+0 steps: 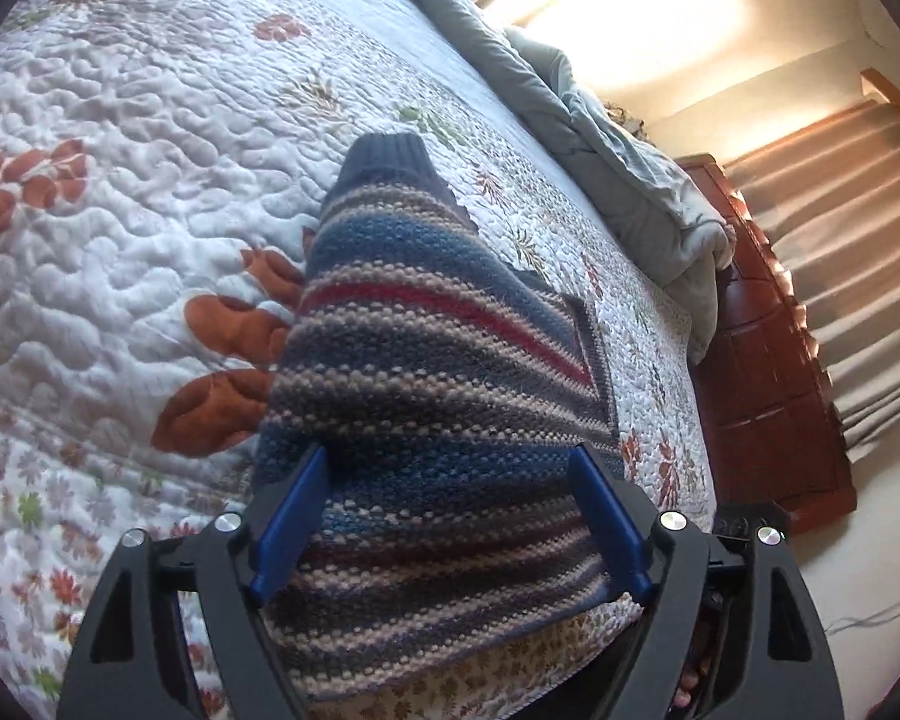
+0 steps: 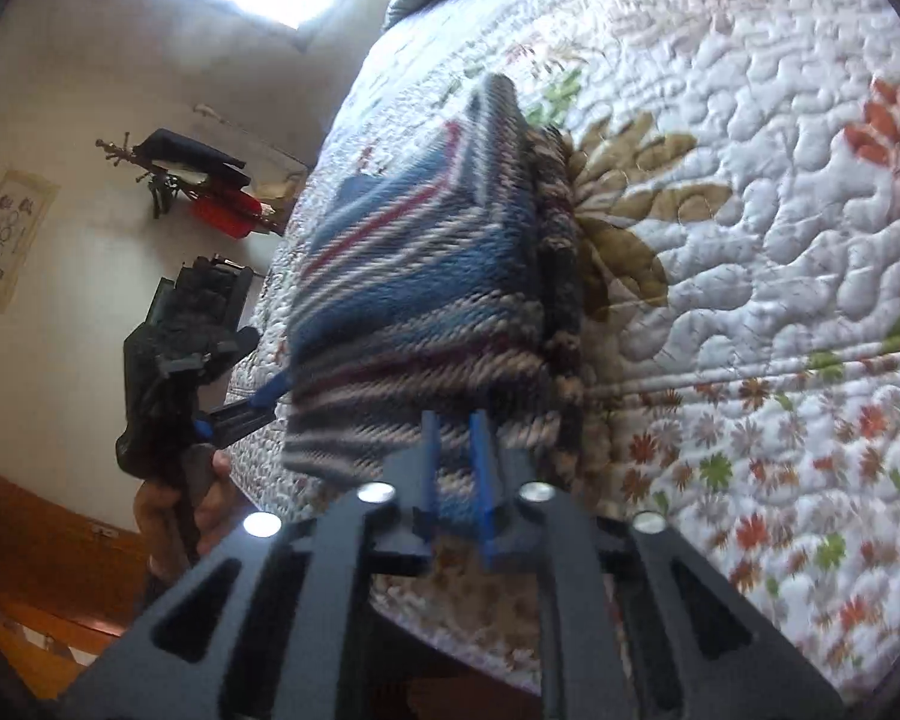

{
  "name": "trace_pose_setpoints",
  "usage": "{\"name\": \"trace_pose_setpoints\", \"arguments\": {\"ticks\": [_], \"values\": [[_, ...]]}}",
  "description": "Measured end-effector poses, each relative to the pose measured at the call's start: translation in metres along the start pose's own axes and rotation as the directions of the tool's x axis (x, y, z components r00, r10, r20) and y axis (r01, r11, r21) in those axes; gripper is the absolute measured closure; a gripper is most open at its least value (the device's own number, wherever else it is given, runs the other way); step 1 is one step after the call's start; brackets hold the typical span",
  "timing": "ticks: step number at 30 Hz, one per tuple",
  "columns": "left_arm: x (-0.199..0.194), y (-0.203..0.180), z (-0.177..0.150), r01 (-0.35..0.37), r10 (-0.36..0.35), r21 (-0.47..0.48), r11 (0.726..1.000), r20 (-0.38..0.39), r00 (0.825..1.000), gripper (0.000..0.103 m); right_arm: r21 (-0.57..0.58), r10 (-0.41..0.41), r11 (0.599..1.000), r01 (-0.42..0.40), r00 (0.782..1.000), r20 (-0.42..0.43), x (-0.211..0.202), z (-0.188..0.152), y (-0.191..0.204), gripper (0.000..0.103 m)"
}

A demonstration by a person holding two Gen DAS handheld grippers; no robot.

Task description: Fold small clothes

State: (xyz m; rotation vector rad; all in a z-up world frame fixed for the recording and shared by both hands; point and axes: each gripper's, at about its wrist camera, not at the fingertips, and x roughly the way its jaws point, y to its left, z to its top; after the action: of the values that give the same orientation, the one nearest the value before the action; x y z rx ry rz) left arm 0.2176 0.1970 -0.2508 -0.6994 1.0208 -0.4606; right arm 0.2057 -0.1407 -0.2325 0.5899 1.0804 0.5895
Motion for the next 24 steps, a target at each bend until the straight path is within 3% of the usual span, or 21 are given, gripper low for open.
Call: {"name": "trace_pose_setpoints", "arguments": {"ticks": [2,4,6,8,10,12,13,14,17,19,20,22,24], "values": [[-0.016,-0.008,-0.009,-0.047,0.047,-0.002,0.999,0.012,0.999,0.012,-0.025,-0.030,0.999,0.031,0.999,0.029,-0.021,-0.012,0.014,0.042],[-0.034,-0.023,-0.025,-0.132,0.131,0.046,0.990,0.027,0.991,0.007,-0.055,-0.096,0.993,0.100,0.993,0.070,-0.041,-0.025,0.028,0.015],[-0.058,-0.048,-0.054,-0.242,0.232,0.138,0.960,0.086,0.969,0.004,-0.099,-0.185,0.975,0.197,0.975,0.123,-0.061,-0.044,0.048,0.011],[-0.082,-0.073,-0.083,-0.345,0.317,0.189,0.919,0.164,0.934,0.004,-0.127,-0.269,0.948,0.291,0.949,0.165,-0.077,-0.064,0.067,0.006],[-0.105,-0.101,-0.115,-0.457,0.405,0.233,0.859,0.239,0.883,0.004,-0.106,-0.340,0.924,0.367,0.917,0.210,-0.089,-0.083,0.081,0.003],[-0.122,-0.122,-0.141,-0.529,0.452,0.263,0.807,0.302,0.839,0.004,-0.086,-0.423,0.885,0.457,0.868,0.261,-0.103,-0.102,0.099,0.003],[-0.133,-0.133,-0.155,-0.576,0.486,0.254,0.777,0.339,0.805,0.004,-0.094,-0.455,0.865,0.493,0.849,0.270,-0.107,-0.108,0.105,0.003],[-0.140,-0.138,-0.164,-0.585,0.493,0.245,0.773,0.350,0.797,0.004,-0.119,-0.488,0.838,0.533,0.828,0.276,-0.109,-0.113,0.115,0.003],[-0.160,-0.149,-0.184,-0.555,0.467,0.246,0.795,0.334,0.818,0.004,-0.209,-0.503,0.800,0.563,0.818,0.279,-0.117,-0.124,0.140,0.003],[-0.172,-0.156,-0.194,-0.565,0.467,0.257,0.784,0.355,0.810,0.004,-0.214,-0.518,0.771,0.600,0.786,0.338,-0.128,-0.134,0.155,0.003],[-0.175,-0.159,-0.198,-0.571,0.469,0.257,0.780,0.364,0.804,0.004,-0.220,-0.515,0.765,0.606,0.780,0.356,-0.132,-0.137,0.160,0.003],[-0.183,-0.163,-0.200,-0.551,0.449,0.252,0.796,0.365,0.815,0.004,-0.224,-0.518,0.750,0.622,0.763,0.386,-0.137,-0.140,0.169,0.003],[-0.187,-0.170,-0.202,-0.550,0.447,0.257,0.794,0.365,0.816,0.004,-0.224,-0.516,0.748,0.625,0.759,0.398,-0.139,-0.138,0.172,0.003]]}}
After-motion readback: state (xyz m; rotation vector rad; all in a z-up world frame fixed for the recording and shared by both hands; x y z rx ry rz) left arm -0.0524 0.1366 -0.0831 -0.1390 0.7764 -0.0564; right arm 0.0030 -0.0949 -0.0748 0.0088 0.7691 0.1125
